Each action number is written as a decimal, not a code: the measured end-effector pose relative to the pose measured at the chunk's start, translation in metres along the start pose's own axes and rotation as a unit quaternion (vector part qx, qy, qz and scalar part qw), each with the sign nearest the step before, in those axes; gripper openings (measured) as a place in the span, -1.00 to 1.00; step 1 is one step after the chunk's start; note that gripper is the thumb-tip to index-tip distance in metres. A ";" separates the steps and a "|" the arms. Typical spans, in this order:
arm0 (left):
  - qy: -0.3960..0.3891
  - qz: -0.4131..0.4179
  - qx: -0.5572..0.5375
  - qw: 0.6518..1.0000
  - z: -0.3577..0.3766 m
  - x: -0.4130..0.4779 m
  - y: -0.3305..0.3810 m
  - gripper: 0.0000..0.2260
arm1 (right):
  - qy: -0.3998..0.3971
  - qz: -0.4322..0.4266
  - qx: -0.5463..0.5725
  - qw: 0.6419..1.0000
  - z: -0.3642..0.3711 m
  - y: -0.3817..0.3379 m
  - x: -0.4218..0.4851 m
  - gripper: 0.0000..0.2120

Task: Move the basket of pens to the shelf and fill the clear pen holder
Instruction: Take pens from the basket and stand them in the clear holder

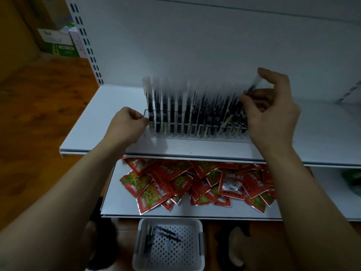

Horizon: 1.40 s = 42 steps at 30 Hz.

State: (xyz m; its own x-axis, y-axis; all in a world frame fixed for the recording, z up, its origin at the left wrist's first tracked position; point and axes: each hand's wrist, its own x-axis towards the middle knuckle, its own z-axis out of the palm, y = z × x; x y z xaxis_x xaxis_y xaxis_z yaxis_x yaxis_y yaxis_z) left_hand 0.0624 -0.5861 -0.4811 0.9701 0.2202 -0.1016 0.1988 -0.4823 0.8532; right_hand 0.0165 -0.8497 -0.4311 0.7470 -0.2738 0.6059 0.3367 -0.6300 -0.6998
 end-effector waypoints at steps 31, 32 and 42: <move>-0.151 0.071 0.281 0.945 0.024 -0.119 -0.083 -0.80 | -0.441 0.067 -0.193 0.874 0.044 -0.032 -0.120 -0.90; -0.157 0.064 0.308 0.936 0.030 -0.123 -0.099 -0.77 | -0.451 0.076 -0.186 0.870 0.054 -0.029 -0.130 -0.91; -0.314 -0.162 0.418 0.837 0.063 -0.160 -0.253 -0.66 | -0.660 0.173 -0.285 0.673 0.120 0.092 -0.225 -0.79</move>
State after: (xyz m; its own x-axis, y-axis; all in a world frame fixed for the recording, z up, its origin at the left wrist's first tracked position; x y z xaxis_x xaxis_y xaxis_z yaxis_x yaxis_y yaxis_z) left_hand -0.1343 -0.5525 -0.7130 0.6762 0.0915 -0.7310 0.2381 -0.9661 0.0994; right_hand -0.0525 -0.7587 -0.6771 0.7090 0.1719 -0.6840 0.0190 -0.9742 -0.2250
